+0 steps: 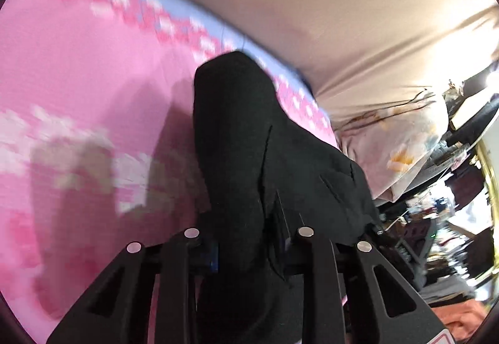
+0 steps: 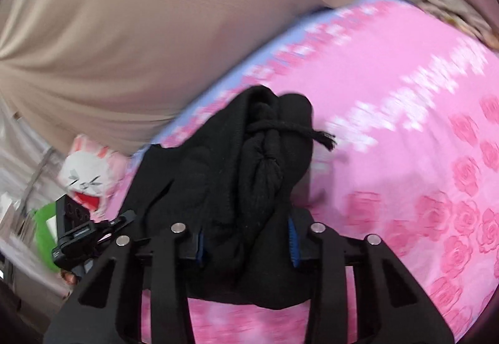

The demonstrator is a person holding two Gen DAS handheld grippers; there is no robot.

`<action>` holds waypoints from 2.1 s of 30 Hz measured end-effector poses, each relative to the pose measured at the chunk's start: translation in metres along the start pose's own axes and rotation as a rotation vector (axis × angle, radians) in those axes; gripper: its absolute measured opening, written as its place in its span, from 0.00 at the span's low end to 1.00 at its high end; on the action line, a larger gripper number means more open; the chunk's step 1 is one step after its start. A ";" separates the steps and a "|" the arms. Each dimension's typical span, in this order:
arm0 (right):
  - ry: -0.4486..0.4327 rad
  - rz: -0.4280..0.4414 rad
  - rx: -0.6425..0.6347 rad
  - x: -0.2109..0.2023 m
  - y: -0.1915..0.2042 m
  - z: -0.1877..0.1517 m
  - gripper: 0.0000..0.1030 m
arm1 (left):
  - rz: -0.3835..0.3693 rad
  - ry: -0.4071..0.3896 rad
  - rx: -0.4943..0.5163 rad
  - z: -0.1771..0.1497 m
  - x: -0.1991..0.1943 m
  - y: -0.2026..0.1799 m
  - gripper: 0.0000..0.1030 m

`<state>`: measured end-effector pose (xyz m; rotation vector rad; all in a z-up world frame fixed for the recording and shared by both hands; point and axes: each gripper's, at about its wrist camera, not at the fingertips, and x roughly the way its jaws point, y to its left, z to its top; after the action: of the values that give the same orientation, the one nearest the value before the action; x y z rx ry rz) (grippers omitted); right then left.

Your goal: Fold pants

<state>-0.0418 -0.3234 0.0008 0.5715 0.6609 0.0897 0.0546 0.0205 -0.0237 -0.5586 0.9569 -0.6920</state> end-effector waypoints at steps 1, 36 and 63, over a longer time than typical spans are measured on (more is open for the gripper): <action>0.007 0.015 -0.017 0.000 0.009 -0.001 0.35 | 0.005 -0.015 0.004 -0.001 -0.016 0.002 0.21; 0.066 0.181 -0.204 0.001 0.066 -0.015 0.15 | 0.255 0.052 0.502 -0.075 0.053 -0.120 0.06; 0.254 0.192 -0.343 0.091 0.101 -0.050 0.04 | 0.231 -0.117 0.513 -0.032 -0.005 -0.143 0.06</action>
<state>0.0100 -0.1913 -0.0290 0.2921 0.8150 0.4526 -0.0157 -0.0738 0.0635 -0.0332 0.6838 -0.6560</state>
